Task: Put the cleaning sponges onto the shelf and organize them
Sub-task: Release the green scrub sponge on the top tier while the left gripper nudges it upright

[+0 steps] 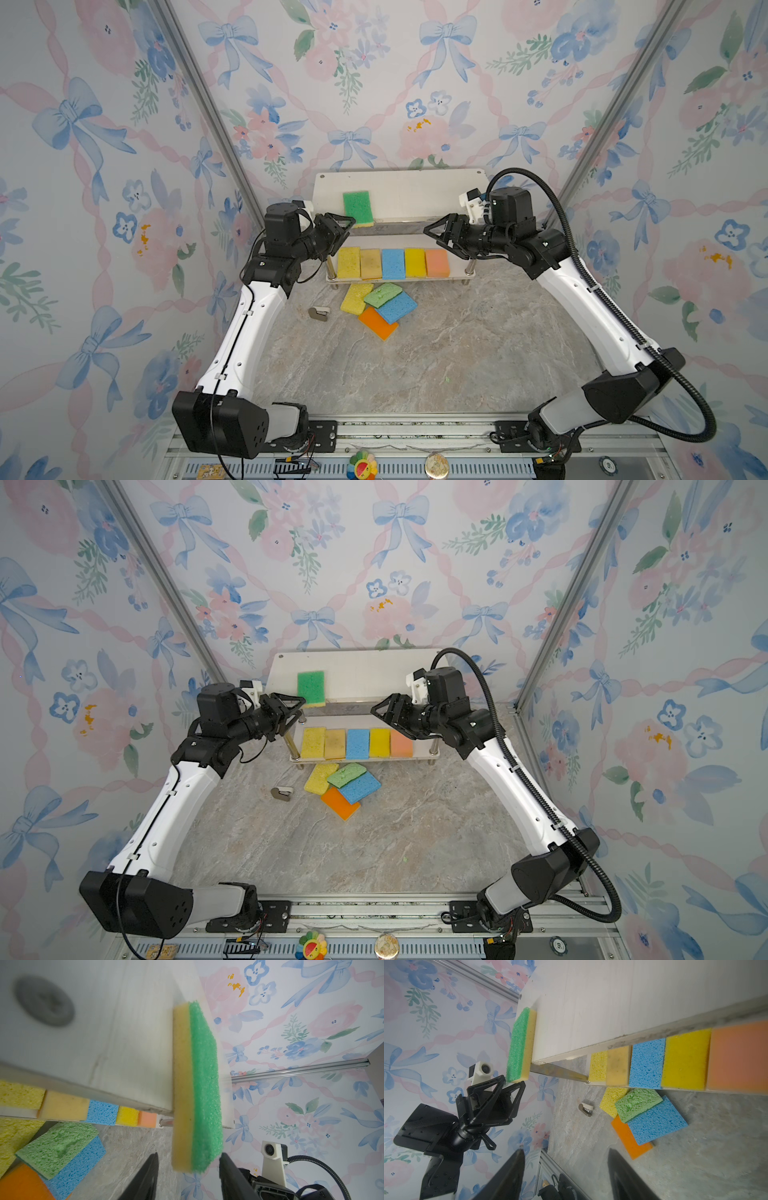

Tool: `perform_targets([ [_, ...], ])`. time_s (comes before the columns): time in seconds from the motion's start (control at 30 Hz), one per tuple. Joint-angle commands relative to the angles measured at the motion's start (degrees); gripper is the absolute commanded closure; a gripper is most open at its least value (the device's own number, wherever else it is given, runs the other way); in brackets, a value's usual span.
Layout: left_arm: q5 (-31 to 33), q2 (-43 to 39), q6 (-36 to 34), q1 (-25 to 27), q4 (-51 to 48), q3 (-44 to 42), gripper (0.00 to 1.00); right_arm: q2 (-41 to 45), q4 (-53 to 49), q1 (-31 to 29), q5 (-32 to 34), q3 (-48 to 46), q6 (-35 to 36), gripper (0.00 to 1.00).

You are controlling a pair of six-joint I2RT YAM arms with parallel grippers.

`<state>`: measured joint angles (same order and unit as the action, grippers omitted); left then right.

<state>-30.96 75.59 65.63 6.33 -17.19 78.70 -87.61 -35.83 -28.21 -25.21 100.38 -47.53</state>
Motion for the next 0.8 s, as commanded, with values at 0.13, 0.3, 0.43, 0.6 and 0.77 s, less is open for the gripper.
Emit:
perform_targets([
  [0.13,-0.4,2.7,-1.1,-0.1,1.1,3.4,0.61,1.5,1.7,1.0,-0.4,-0.6,-0.3,0.34],
  [0.3,-0.1,2.9,-1.3,-0.1,1.1,3.3,0.73,1.5,1.9,1.7,-0.3,-0.6,-0.1,0.35],
  [0.43,-0.1,3.1,-1.3,-0.1,1.2,3.3,0.8,1.5,2.6,2.0,-0.4,-1.0,-0.1,0.35],
  [0.6,-0.4,2.9,-1.0,-0.2,1.1,5.1,0.83,1.1,2.7,2.1,-0.3,-1.1,0.0,0.35],
  [0.77,-1.5,1.6,-1.0,-2.2,1.1,6.7,0.84,0.9,3.1,2.2,-0.4,-1.7,-0.3,0.35],
])
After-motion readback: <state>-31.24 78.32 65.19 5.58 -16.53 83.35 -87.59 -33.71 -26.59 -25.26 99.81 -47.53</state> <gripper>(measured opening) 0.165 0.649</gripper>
